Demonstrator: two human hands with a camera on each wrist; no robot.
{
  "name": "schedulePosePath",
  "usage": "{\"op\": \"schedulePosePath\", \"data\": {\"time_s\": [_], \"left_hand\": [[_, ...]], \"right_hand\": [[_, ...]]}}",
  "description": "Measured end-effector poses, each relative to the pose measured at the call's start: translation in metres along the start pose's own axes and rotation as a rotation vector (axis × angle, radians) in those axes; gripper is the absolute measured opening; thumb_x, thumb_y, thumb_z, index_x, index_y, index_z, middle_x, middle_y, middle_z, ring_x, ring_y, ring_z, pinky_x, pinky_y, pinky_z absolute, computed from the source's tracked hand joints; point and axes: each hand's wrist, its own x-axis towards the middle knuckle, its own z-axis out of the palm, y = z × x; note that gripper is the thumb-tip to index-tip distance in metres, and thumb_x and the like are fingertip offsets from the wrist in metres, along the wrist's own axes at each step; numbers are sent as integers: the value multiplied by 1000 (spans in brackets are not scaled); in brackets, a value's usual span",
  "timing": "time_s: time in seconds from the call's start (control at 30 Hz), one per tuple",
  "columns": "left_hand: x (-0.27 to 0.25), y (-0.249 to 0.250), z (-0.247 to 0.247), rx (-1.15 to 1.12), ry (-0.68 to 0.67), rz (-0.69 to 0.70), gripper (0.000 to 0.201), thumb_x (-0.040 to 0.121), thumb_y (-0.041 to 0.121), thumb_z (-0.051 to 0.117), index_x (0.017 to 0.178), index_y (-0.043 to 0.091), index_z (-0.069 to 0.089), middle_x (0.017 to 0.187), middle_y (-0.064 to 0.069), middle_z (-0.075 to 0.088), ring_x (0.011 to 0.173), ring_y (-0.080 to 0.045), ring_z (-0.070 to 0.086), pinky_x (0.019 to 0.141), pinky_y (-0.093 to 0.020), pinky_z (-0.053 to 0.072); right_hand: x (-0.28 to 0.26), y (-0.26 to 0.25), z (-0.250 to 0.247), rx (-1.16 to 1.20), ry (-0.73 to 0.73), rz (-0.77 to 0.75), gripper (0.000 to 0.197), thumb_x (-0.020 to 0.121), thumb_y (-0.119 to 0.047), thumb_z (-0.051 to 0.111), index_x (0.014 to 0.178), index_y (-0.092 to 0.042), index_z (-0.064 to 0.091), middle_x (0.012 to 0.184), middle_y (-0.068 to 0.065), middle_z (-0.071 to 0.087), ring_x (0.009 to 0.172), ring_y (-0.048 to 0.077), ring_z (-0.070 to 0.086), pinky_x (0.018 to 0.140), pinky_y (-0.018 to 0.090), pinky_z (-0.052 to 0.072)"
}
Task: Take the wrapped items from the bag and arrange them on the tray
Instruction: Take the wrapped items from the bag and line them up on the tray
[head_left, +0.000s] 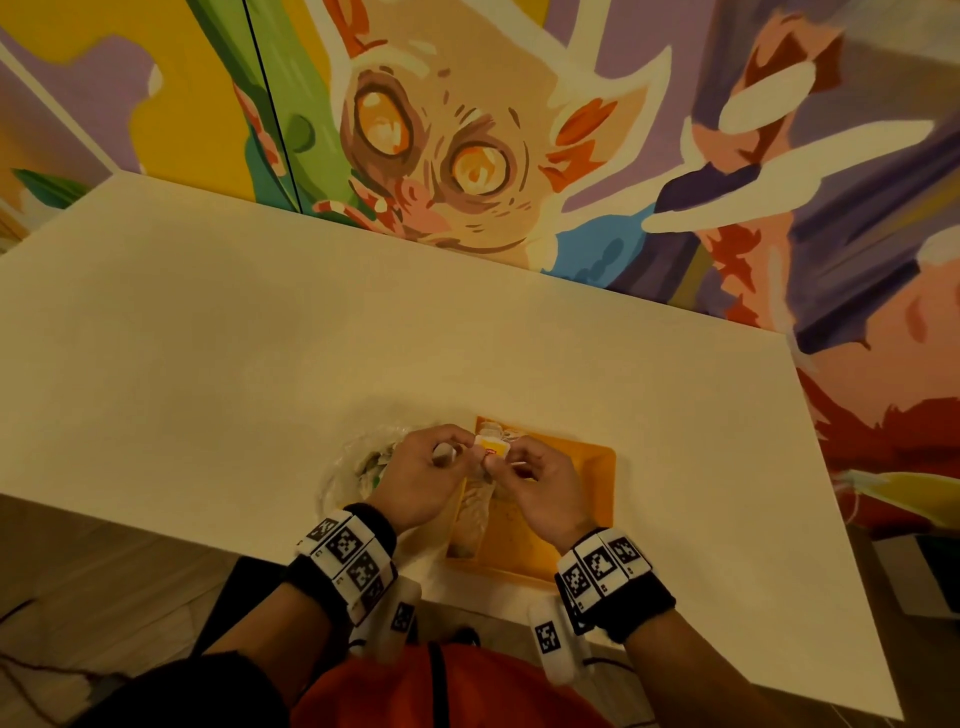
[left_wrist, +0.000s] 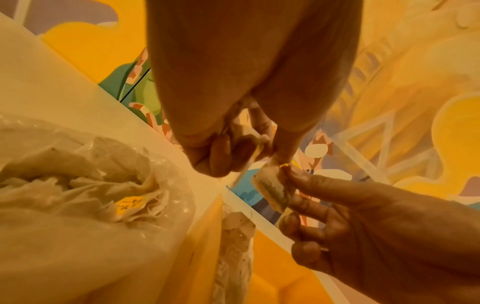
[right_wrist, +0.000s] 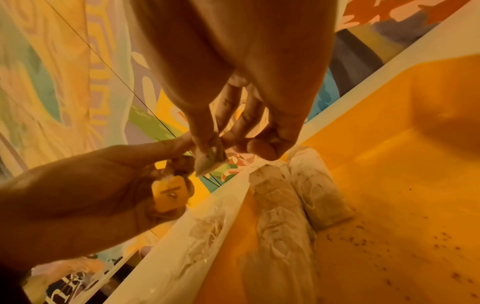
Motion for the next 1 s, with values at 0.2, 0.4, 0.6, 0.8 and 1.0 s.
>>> {"op": "schedulePosePath", "data": {"time_s": [0.2, 0.4, 0.6, 0.8, 1.0], "left_hand": [[-1, 4, 4, -31, -2, -80, 6, 91, 19, 66, 88, 21, 71, 82, 12, 66, 66, 6, 57, 64, -13, 41], [-6, 4, 1, -100, 105, -217, 8, 91, 17, 66, 92, 11, 71, 77, 9, 64, 55, 5, 55, 52, -26, 50], [-8, -3, -3, -86, 33, -282, 33, 76, -11, 65, 90, 18, 69, 58, 17, 57, 49, 0, 49, 53, -24, 44], [-11, -5, 0, -209, 4, -378, 20, 88, -1, 60, 96, 13, 71, 85, 1, 56, 65, -13, 56, 61, -27, 51], [-13, -8, -3, -403, -80, -418, 10, 93, -2, 57, 99, 2, 64, 89, -13, 65, 70, -21, 66, 63, -27, 54]], "right_hand": [[-2, 4, -1, -15, -33, -4, 21, 85, -12, 73, 72, -27, 66, 69, -17, 68, 67, -1, 62, 67, 16, 49], [4, 24, -17, -110, 47, 123, 12, 83, -16, 75, 77, -23, 67, 83, -6, 71, 75, 7, 66, 65, 17, 49], [11, 44, -32, -314, -17, 326, 14, 83, -16, 75, 90, -23, 64, 84, -4, 66, 71, 11, 60, 60, 25, 47], [19, 47, -26, -455, -106, 458, 16, 83, -19, 73, 75, -24, 61, 80, 9, 70, 75, 25, 68, 71, 43, 59], [26, 48, -17, -533, -90, 476, 23, 86, -26, 70, 66, -23, 59, 77, 10, 71, 75, 28, 71, 69, 38, 60]]}}
